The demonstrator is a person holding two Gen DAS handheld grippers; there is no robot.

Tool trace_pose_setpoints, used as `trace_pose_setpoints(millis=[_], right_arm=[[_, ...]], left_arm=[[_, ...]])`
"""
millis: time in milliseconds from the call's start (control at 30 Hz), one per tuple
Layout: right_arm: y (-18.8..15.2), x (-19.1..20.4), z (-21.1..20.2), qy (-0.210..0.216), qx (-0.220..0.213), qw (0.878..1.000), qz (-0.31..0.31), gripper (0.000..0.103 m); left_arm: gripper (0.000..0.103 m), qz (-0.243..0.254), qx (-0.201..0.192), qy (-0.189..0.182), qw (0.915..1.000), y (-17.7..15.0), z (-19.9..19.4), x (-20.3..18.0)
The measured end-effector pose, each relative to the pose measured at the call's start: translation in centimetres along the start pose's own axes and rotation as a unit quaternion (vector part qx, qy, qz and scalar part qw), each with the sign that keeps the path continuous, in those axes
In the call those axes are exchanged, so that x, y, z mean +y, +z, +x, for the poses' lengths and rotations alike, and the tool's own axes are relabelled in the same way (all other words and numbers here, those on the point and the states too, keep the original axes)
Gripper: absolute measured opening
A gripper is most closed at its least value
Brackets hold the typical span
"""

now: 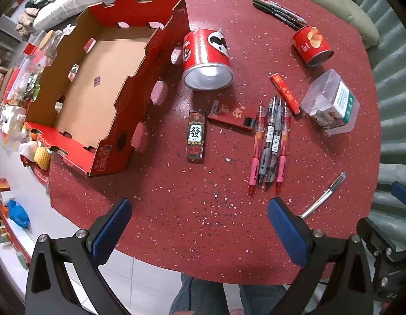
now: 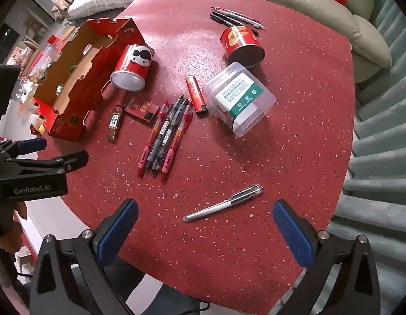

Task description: Organize rigid objects

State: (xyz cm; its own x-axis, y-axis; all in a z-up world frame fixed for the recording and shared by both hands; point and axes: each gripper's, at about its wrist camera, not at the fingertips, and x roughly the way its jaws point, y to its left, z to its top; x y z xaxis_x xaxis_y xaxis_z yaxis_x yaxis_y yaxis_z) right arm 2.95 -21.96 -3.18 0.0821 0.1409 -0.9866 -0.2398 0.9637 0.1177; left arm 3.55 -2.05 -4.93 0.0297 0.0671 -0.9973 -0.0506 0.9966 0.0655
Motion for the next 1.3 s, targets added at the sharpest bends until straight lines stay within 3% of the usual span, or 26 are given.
trace_pose_setpoints(millis=[367, 733, 1000, 1167, 1300], right_arm=[[-0.4, -0.3, 0.9, -0.003, 0.013, 0.999, 0.031, 0.103], [-1.9, 1.1, 3.2, -0.003, 0.032, 0.996, 0.089, 0.103], [-3.3, 2.3, 4.4, -0.01, 0.036, 0.991, 0.128, 0.103], [-3.6, 2.9, 5.0, -0.016, 0.033, 0.988, 0.153, 0.103], [-4.1, 2.5, 4.8, -0.027, 0.012, 0.983, 0.18, 0.103]], left_arm=[[0.103, 0.047, -0.02, 0.007, 0.9987, 2.1, 2.3, 0.2], [0.103, 0.067, -0.009, -0.033, 0.9972, 4.8, 7.0, 3.3], [0.103, 0.092, -0.022, -0.025, 0.9952, 6.3, 8.7, 5.8], [0.103, 0.067, -0.001, -0.051, 0.9964, 7.7, 9.5, 7.9], [0.103, 0.071, -0.022, -0.059, 0.9955, 8.0, 8.3, 8.1]])
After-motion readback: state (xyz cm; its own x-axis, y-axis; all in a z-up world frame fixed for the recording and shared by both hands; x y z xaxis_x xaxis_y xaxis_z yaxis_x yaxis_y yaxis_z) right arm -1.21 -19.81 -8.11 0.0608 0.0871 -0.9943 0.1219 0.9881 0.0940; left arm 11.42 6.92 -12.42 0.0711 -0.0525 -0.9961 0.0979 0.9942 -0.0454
